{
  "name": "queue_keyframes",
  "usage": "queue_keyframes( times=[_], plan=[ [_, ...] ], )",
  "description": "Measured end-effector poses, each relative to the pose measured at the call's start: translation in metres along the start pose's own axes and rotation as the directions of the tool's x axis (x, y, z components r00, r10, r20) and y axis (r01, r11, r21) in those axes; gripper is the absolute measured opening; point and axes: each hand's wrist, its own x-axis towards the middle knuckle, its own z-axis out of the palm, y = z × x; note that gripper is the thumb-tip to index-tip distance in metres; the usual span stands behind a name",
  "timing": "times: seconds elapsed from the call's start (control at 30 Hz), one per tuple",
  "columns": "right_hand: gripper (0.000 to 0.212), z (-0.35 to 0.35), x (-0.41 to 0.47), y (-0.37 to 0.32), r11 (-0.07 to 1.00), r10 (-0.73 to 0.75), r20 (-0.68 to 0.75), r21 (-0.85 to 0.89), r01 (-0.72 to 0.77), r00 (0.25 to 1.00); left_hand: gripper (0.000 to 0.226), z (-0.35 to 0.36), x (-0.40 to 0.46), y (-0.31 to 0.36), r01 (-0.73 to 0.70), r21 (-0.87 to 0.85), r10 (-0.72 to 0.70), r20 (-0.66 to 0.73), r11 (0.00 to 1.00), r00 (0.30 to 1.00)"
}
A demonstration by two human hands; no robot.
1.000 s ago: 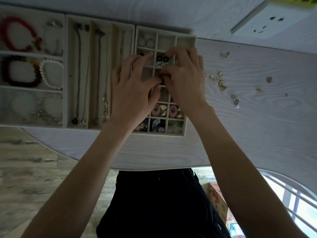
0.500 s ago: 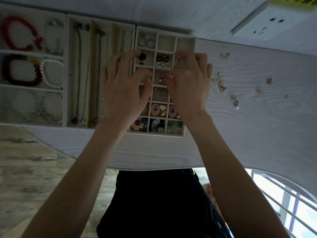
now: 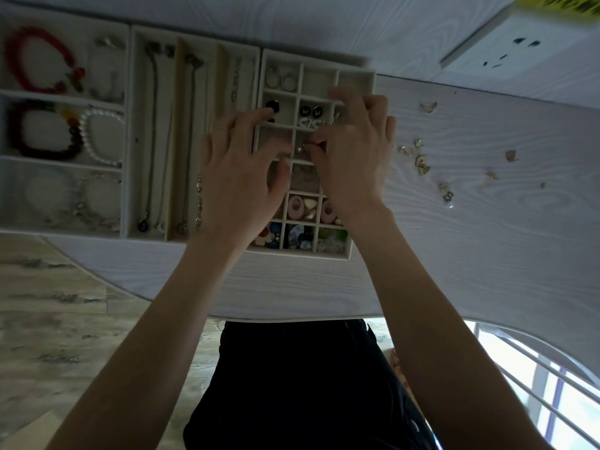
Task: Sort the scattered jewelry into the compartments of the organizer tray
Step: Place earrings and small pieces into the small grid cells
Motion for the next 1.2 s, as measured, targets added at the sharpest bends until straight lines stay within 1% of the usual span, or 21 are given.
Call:
queue_keyframes(
  times=[0.23, 0.43, 0.57, 0.67, 0.73, 0.93, 1.03, 1.2],
  plan=[
    [0.009, 0.006, -0.002, 0.002, 1.000, -0.020, -0.065, -0.004, 0.020, 0.998, 0.017, 0.000, -0.001, 0.000, -0.013, 0.011, 0.013, 0.011, 1.000, 1.000],
    [0.005, 0.005, -0.007, 0.008, 0.997, -0.014, -0.171, 0.071, 0.026, 0.985, 0.021, 0.001, 0.000, 0.004, -0.011, 0.040, 0.010, 0.020, 0.999, 1.000],
    [0.005, 0.005, -0.008, 0.004, 0.996, -0.029, -0.140, 0.077, 0.040, 0.990, 0.022, 0.002, 0.001, 0.004, 0.012, 0.027, -0.013, 0.012, 1.000, 1.000],
    [0.002, 0.002, -0.010, 0.005, 0.991, -0.028, -0.160, 0.126, 0.049, 0.987, 0.023, 0.000, 0.002, 0.004, 0.036, -0.005, -0.036, 0.002, 0.999, 0.999],
    [0.007, 0.001, -0.013, 0.006, 0.987, -0.015, -0.145, 0.154, 0.038, 0.989, 0.024, 0.000, 0.002, 0.003, 0.048, -0.016, -0.048, -0.009, 0.999, 0.999],
    [0.018, 0.003, -0.016, 0.007, 0.990, -0.037, -0.051, 0.135, 0.043, 0.998, 0.020, 0.001, 0.000, 0.003, 0.042, -0.029, -0.042, -0.012, 0.999, 0.999],
    [0.020, 0.005, -0.014, 0.006, 0.992, -0.038, -0.050, 0.121, 0.044, 0.998, 0.020, 0.001, 0.000, 0.003, 0.044, -0.032, -0.044, -0.008, 0.999, 0.999],
    [0.019, 0.004, -0.013, 0.006, 0.991, -0.034, -0.068, 0.129, 0.043, 0.997, 0.019, 0.001, 0.001, 0.002, 0.046, -0.047, -0.047, -0.019, 0.998, 0.999]
  ],
)
